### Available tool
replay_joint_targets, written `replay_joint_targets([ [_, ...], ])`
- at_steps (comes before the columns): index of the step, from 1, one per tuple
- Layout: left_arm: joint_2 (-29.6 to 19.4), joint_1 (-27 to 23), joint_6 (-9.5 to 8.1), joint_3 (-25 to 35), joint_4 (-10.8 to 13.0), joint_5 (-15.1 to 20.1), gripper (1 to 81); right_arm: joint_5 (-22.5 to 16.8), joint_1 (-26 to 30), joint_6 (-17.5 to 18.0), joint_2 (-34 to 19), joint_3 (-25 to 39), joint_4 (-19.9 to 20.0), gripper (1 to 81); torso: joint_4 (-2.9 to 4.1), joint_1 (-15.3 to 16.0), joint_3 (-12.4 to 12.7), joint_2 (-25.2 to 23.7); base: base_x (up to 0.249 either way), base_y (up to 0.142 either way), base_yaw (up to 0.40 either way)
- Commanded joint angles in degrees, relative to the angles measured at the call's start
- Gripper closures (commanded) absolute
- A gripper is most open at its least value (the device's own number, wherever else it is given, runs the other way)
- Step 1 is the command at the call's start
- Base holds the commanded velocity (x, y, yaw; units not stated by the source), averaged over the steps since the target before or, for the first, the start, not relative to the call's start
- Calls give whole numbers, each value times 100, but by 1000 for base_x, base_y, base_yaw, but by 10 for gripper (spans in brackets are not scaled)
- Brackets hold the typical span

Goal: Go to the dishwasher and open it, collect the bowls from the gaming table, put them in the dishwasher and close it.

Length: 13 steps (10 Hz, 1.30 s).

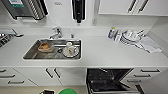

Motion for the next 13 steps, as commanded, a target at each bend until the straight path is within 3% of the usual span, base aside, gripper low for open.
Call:
replay_joint_targets([
  [1, 617, -1755, -714, 315, -40, 1899, 811, -391, -84, -11, -139, 104, -56, 811, 0, 0, -520, 0, 0, 0, 0],
  [2, 899, -1950, -881, 245, 39, 2093, 811, -391, -75, -11, -139, 121, -56, 811, 0, 2, -708, 2, 0, 0, 0],
  [4, 1374, -2240, -1338, 245, 453, 2445, 811, -391, -58, -11, -130, 130, -56, 811, 0, 5, -559, 5, 0, 0, 0],
  [5, 1663, -2371, -1644, 245, 715, 2611, 811, -391, -32, -11, -130, 139, -48, 811, 0, 7, -641, 9, 0, 0, 0],
  [7, 2183, -2688, -2024, 183, 954, 2893, 811, -400, -23, -11, -113, 139, -48, 811, 0, 9, -704, 9, 0, 0, 0],
  [9, 2640, -2978, -2191, 25, 989, 2955, 811, -391, -23, -11, -95, 130, -48, 811, 0, 9, -695, 11, 0, 0, 0],
  [10, 2911, -3022, -2286, -71, 1293, 2911, 811, -400, -23, -11, -86, 139, -56, 811, 0, 9, -695, 11, 0, 0, 0],
  [12, 3282, -3023, -3017, -186, 2360, 2735, 811, -391, -49, -11, -95, 139, -56, 811, 0, 11, -697, 11, 0, 0, 0],
  [13, 3431, -3023, -3492, -230, 2957, 2516, 811, -391, -40, -11, -95, 139, -48, 811, 0, 11, -700, 11, 0, 0, 0],
])
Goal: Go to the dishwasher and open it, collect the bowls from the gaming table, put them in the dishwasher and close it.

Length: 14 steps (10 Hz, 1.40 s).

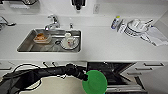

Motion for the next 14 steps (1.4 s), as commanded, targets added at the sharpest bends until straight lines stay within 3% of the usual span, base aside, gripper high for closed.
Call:
replay_joint_targets([
  [1, 529, -752, -1269, -61, 1570, -559, 811, -426, -178, -11, -102, 37, -48, 811, 0, 0, 0, 0, 0, 0, 0],
  [2, 777, -761, -1473, -273, 1730, -569, 811, -426, -160, -11, -102, 45, -48, 811, 0, 0, 0, 0, 0, 0, 0],
  [6, 1566, -857, -1535, -861, 1774, -578, 811, -453, -90, -11, -50, 45, -39, 811, 0, 0, 0, 2, 0, 0, 0],
  [7, 1681, -857, -1535, -915, 1782, -570, 10, -453, -90, -11, -41, 45, -48, 811, 0, 0, 0, 2, 0, 0, 0],
  [9, 1726, -787, -1535, -933, 1774, -561, 10, -453, -81, -19, -32, 45, -48, 811, 0, 0, -2, 2, 0, 0, 0],
  [12, 1025, -191, -1378, -503, 1800, -508, 10, -435, -37, 7, -58, 20, -30, 811, 0, 0, -2, 2, 0, 0, 0],
  [14, 253, 687, -659, -247, 1817, -525, 10, -418, 7, 7, -242, 45, -30, 811, 0, 0, -2, 2, 0, 0, 0],
])
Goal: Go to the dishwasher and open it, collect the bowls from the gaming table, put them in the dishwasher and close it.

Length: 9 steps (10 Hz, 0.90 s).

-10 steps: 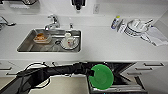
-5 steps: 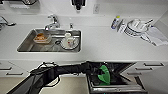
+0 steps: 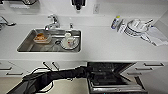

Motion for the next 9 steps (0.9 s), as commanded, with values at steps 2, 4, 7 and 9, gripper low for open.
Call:
replay_joint_targets([
  [2, -1308, 1018, 1178, 730, 90, 77, 10, -153, -123, 5, -593, 228, -38, 811, 0, 0, 0, 0, 0, 0, 0],
  [4, -1800, 1537, 1345, 782, 90, -176, 10, 49, -106, 5, -1023, 641, -38, 811, 0, 2, 0, 0, 0, 0, 0],
  [7, -2310, 2152, 1591, 774, 99, -520, 10, 251, -132, 31, -1445, 1002, -30, 811, 0, 2, 0, 0, 0, 0, 0],
  [9, -2416, 2829, 1635, 475, 398, -986, 10, 489, -88, 163, -1806, 1398, -38, 811, 0, 2, 2, 0, 0, 0, 0],
])
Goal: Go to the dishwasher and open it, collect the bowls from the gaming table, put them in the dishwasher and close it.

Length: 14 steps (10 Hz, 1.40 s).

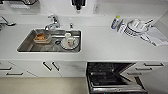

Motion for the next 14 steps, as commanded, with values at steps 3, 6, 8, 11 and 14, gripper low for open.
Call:
replay_joint_targets([
  [3, -86, 1657, 184, -1024, 652, -1582, 10, 131, 260, 372, -1513, 1753, -12, 811, 0, 0, 0, 0, 0, 0, 0],
  [6, 336, 2747, 192, -2333, 687, -2910, 10, 588, 821, 785, -2295, 2570, -29, 811, 0, 0, 0, 0, 0, 0, 0],
  [8, 477, 3178, 201, -2843, 713, -3402, 10, 703, 1331, 1119, -2814, 3150, -29, 811, 0, 0, 0, 0, 0, 0, 0],
  [11, 747, 3636, 192, -3184, 853, -3455, 10, 798, 2254, 1591, -3331, 3694, -29, 811, 0, 0, 0, 0, 0, 0, 0],
  [14, 1274, 4084, 192, -3903, 889, -3463, 10, 738, 3449, 2032, -3736, 4239, -47, 811, 0, 0, 0, -2, 0, 0, 0],
])
